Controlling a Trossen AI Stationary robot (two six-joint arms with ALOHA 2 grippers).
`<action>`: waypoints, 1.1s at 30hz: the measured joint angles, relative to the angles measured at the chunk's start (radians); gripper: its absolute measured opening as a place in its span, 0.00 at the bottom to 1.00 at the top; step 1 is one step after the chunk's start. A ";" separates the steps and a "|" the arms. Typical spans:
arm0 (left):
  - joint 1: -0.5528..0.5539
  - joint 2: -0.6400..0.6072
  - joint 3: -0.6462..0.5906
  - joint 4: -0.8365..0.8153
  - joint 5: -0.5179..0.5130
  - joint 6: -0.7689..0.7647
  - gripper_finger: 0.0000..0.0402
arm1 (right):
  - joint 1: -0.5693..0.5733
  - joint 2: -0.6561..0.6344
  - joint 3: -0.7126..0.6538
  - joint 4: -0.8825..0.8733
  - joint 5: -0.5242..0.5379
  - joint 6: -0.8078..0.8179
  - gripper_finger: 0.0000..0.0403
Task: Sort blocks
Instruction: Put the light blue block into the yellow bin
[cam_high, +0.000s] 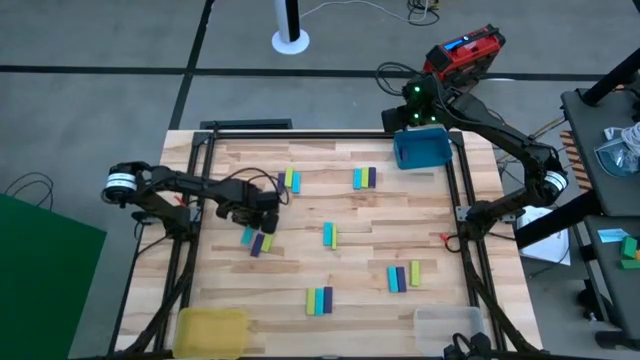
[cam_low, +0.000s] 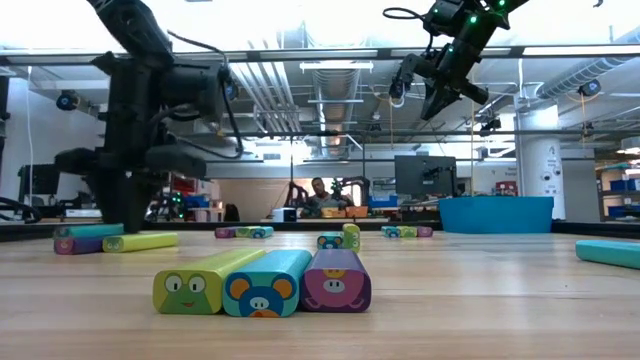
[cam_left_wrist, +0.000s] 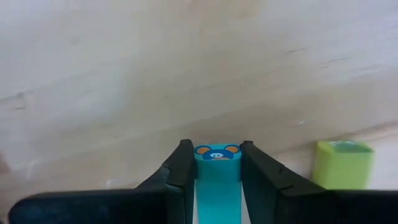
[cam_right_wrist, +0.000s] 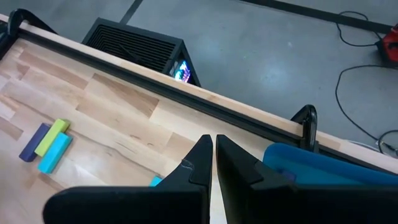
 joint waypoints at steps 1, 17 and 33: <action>-0.001 -0.002 0.014 -0.015 0.000 0.008 0.18 | 0.000 0.000 0.000 0.000 0.000 0.000 0.03; -0.332 -0.279 0.461 -0.406 0.181 0.456 0.18 | 0.000 0.000 0.000 0.025 -0.002 -0.069 0.03; -0.969 -0.191 0.605 -0.429 -0.066 0.250 0.18 | 0.031 -0.017 0.029 -0.085 -0.061 0.084 0.03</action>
